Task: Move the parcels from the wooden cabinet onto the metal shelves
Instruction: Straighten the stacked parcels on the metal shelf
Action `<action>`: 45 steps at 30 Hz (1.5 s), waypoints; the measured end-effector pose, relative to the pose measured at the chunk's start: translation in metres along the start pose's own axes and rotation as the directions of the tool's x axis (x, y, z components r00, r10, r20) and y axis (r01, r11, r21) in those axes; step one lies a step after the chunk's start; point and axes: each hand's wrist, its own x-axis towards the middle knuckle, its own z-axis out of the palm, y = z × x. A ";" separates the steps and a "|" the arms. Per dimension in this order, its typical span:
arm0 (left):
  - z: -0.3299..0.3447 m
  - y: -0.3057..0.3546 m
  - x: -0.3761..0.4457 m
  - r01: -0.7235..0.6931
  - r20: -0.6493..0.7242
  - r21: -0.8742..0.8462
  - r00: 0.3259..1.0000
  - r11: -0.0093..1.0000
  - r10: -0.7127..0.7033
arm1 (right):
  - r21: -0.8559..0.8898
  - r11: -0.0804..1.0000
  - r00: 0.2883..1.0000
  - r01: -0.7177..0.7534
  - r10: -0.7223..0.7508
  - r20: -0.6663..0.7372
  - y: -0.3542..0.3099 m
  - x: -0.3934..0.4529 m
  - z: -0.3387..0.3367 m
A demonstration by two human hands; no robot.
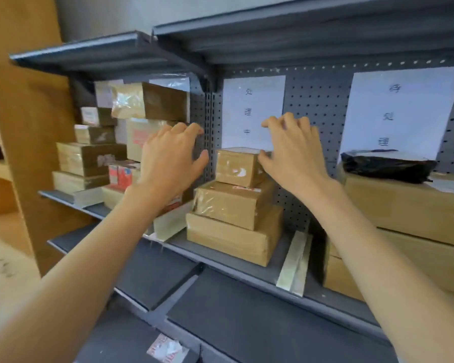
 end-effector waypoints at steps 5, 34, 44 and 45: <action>-0.041 -0.125 -0.032 0.081 -0.001 0.103 0.997 0.991 -0.081 | 0.148 0.986 0.996 0.083 -0.085 0.007 -0.136 0.021 0.024; -0.091 -0.769 -0.081 0.369 0.024 0.494 0.899 0.787 -0.436 | 0.462 0.812 0.928 0.358 -0.366 -0.076 -0.771 0.229 0.253; -0.040 -0.956 -0.058 0.315 0.054 0.456 0.924 0.833 -0.379 | 0.429 0.852 0.945 0.301 -0.326 -0.017 -0.908 0.310 0.350; -0.034 -0.977 -0.057 0.302 0.062 0.449 0.928 0.841 -0.367 | 0.419 0.862 0.950 0.286 -0.311 -0.008 -0.921 0.315 0.359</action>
